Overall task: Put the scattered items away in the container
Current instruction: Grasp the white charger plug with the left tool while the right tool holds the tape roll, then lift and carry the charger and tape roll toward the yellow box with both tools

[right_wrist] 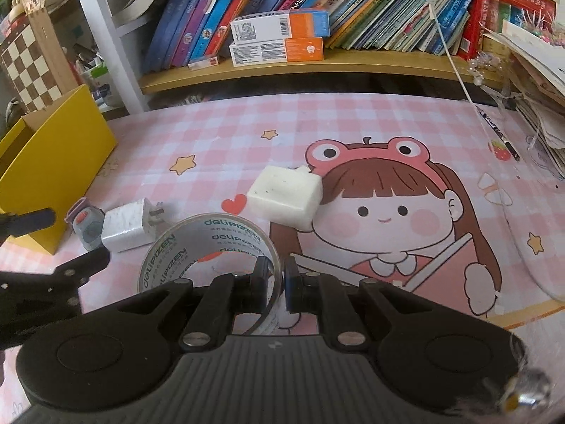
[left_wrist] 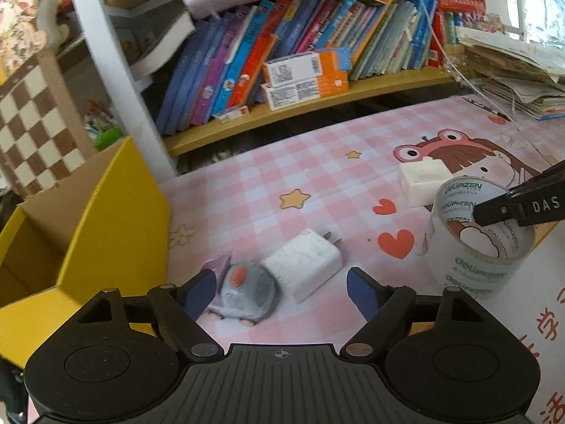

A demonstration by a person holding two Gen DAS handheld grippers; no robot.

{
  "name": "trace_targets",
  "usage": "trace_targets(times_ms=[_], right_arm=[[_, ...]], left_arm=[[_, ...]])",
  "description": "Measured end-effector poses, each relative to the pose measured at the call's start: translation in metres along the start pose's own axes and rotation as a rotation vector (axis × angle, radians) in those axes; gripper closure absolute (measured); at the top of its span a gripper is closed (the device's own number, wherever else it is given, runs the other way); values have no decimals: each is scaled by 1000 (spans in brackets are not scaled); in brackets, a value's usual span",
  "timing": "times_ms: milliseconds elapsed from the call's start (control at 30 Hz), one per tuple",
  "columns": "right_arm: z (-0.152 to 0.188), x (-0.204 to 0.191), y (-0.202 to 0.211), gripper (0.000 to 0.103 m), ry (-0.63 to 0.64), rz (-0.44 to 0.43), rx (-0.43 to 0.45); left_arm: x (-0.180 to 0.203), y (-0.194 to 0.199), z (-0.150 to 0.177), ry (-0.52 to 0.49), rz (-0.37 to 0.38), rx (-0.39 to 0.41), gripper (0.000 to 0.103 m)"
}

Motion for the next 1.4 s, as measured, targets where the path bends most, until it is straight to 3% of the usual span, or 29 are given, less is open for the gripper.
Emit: trace_targets(times_ms=[267, 367, 500, 767, 1000, 1100, 1400], right_arm=[[2, 1, 0, 94, -7, -6, -2], [2, 2, 0, 94, -11, -8, -3], [1, 4, 0, 94, -20, -4, -2], [1, 5, 0, 94, -27, 1, 2], [0, 6, 1, 94, -31, 7, 5], [1, 7, 2, 94, -34, 8, 5], [11, 7, 7, 94, -23, 12, -9]], left_arm=[[9, -24, -12, -84, 60, -3, 21], [7, -33, -15, -92, 86, -13, 28], [-4, -46, -15, -48, 117, -50, 36], [-8, -63, -16, -42, 183, -126, 37], [-6, -49, -15, 56, 249, -157, 59], [0, -40, -11, 78, 279, -163, 60], [19, -31, -6, -10, 221, -112, 57]])
Point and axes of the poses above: each gripper's, at about its wrist camera, not at the fingertips, and y roughly against the way its jaws point, x to its right, z to its underside, the point moved 2 cm from there along -y, roughly the way its jaws point, and after that the axes turned 6 degrees about -y, right-handed, at the moved point
